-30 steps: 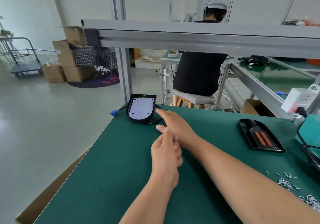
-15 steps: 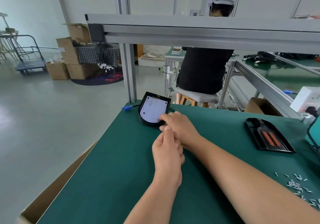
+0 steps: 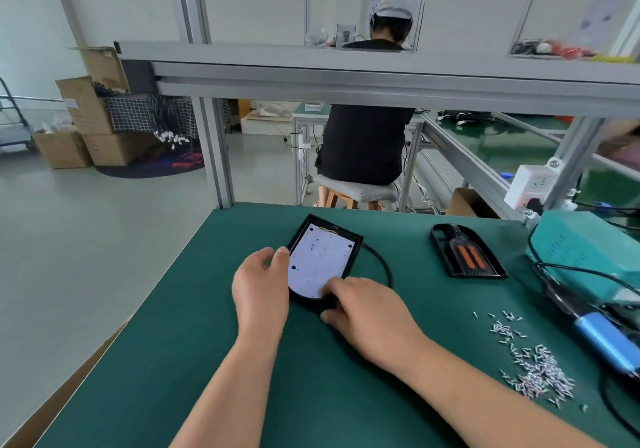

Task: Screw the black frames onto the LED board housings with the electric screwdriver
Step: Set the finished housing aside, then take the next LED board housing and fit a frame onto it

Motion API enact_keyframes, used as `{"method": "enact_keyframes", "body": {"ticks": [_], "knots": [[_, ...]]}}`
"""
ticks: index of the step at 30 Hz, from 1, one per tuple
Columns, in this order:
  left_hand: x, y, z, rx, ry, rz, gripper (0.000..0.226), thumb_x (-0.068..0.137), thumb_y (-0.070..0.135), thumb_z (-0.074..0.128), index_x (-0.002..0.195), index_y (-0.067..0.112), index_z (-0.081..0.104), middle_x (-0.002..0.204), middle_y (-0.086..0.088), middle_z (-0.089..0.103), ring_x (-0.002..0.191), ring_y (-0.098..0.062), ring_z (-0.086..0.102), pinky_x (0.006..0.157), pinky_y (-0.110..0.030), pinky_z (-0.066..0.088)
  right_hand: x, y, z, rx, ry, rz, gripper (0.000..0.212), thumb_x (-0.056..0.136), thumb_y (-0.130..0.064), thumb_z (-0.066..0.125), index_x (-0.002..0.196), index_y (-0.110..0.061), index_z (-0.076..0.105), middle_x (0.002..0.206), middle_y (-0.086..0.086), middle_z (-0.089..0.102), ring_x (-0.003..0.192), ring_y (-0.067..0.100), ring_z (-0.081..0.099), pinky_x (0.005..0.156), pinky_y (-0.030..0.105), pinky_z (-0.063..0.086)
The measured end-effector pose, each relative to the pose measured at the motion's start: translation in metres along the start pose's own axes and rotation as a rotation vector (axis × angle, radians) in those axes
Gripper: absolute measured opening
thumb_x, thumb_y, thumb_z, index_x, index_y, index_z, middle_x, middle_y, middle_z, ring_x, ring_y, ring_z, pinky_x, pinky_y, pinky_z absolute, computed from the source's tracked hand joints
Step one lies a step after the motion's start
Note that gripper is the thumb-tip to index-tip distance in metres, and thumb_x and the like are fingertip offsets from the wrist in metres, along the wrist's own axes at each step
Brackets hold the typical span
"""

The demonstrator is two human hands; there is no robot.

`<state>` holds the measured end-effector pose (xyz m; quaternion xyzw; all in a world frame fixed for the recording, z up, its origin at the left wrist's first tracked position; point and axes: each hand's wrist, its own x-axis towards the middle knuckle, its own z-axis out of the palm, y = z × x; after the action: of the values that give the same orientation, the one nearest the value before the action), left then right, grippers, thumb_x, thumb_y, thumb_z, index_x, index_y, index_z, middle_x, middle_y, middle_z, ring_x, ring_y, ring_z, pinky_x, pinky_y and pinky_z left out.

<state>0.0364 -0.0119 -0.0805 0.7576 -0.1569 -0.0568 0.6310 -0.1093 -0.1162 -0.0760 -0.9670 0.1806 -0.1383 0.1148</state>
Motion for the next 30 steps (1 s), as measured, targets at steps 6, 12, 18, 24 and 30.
{"method": "enact_keyframes", "body": {"ticks": [6, 12, 18, 24, 30], "knots": [[0.001, 0.0, -0.008, 0.164, -0.272, 0.016, 0.009, 0.086, 0.042, 0.071, 0.081, 0.045, 0.078, 0.077, 0.006, 0.076, 0.059, -0.012, 0.057, 0.059, -0.028, 0.047, -0.051, -0.007, -0.015, 0.041, -0.091, -0.046, 0.034, 0.102, -0.04, 0.056, 0.133, -0.028, 0.051, 0.106, -0.004, 0.062, 0.104, 0.023, 0.055, 0.087, 0.042, 0.045], [0.003, -0.004, -0.008, 0.175, -0.383, 0.095, 0.011, 0.092, 0.035, 0.075, 0.086, 0.042, 0.08, 0.076, 0.013, 0.074, 0.063, -0.011, 0.056, 0.064, -0.028, 0.046, -0.071, 0.021, -0.052, 0.364, 0.085, 0.171, 0.043, 0.089, -0.061, 0.056, 0.128, -0.042, 0.061, 0.09, -0.024, 0.069, 0.084, 0.001, 0.064, 0.077, 0.022, 0.049], [-0.003, 0.0, -0.003, 0.22, -0.59, 0.141, 0.01, 0.093, 0.037, 0.078, 0.092, 0.047, 0.081, 0.094, 0.021, 0.079, 0.087, 0.005, 0.07, 0.078, -0.023, 0.05, -0.036, 0.131, -0.084, 0.093, 0.342, 0.534, 0.042, 0.097, -0.042, 0.063, 0.134, -0.024, 0.064, 0.114, -0.006, 0.069, 0.105, 0.02, 0.064, 0.09, 0.041, 0.053], [-0.015, 0.004, 0.008, 0.266, -0.826, 0.18, 0.012, 0.085, 0.049, 0.078, 0.096, 0.05, 0.08, 0.098, 0.021, 0.079, 0.094, 0.005, 0.072, 0.086, -0.024, 0.053, -0.023, 0.174, -0.075, -0.059, 0.022, 0.722, 0.065, 0.09, -0.071, 0.063, 0.123, -0.016, 0.054, 0.121, 0.013, 0.057, 0.112, 0.039, 0.058, 0.095, 0.05, 0.053], [-0.024, 0.004, 0.016, 0.235, -0.898, 0.186, 0.02, 0.08, 0.052, 0.078, 0.099, 0.048, 0.081, 0.098, 0.019, 0.08, 0.095, 0.003, 0.074, 0.089, -0.025, 0.055, -0.025, 0.176, -0.067, -0.079, 0.058, 0.696, 0.065, 0.084, -0.076, 0.065, 0.116, -0.02, 0.054, 0.111, 0.007, 0.056, 0.106, 0.036, 0.059, 0.09, 0.048, 0.054]]}}
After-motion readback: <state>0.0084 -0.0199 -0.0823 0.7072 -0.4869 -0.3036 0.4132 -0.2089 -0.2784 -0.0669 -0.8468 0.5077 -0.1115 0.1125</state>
